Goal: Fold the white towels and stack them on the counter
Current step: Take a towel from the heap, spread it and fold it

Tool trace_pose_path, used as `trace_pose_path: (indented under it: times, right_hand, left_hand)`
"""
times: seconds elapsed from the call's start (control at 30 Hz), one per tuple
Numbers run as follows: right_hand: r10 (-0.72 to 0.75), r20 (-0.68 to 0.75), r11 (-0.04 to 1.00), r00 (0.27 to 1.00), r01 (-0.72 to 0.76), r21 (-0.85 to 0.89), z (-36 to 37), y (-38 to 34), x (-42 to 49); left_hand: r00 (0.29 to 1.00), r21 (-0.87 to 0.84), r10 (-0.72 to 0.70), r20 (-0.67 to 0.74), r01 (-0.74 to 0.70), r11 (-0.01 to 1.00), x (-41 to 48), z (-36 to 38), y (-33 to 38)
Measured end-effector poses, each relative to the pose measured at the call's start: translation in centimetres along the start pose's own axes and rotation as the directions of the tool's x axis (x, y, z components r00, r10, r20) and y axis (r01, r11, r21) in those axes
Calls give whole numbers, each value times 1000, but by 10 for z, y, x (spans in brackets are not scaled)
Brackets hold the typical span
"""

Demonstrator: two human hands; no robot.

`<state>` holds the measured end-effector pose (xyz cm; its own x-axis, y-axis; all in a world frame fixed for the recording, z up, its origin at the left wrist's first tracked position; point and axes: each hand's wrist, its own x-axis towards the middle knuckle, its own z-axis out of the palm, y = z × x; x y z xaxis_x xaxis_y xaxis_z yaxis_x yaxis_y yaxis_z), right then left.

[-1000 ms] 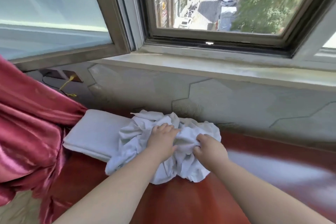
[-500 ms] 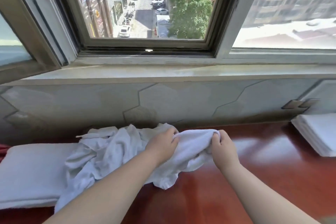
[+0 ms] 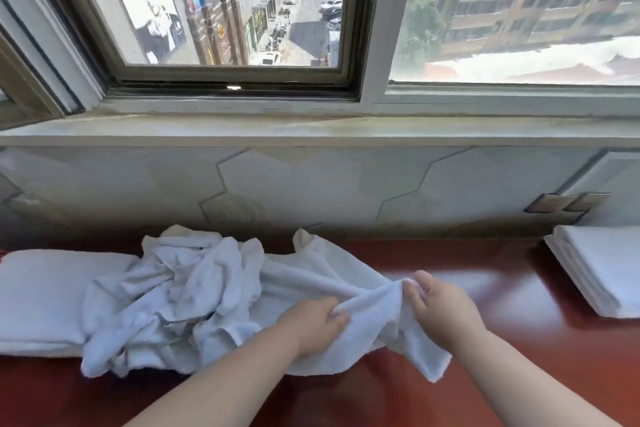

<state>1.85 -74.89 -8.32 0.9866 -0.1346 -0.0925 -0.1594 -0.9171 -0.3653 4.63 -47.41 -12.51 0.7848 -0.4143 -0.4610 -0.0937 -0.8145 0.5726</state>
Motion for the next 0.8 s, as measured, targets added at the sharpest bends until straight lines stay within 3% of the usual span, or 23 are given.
trace_pose_path:
  times: [0.13, 0.23, 0.37, 0.53, 0.67, 0.8]
  right_hand:
    - [-169, 278, 955, 946, 227, -191, 6, 59, -7]
    - [-172, 454, 949, 874, 272, -163, 20, 88, -6]
    - [-170, 475, 965, 863, 244, -99, 40, 98, 3]
    - [6, 404, 997, 915, 26, -75, 68, 103, 41]
    - [178, 452, 969, 874, -235, 72, 91, 89, 66]
    - [237, 500, 924, 833, -353, 149, 94, 61, 73]
  left_hand:
    - [982, 193, -163, 100, 141, 971, 3, 35, 1]
    - [958, 212, -265, 107, 238, 948, -4, 57, 0]
    - [940, 244, -333, 69, 308, 920, -13, 75, 5]
    - [954, 202, -299, -33, 299, 933, -13, 72, 9]
    - [955, 79, -235, -183, 252, 964, 3, 61, 10]
    - [943, -21, -188, -276, 190, 982, 28, 45, 11]
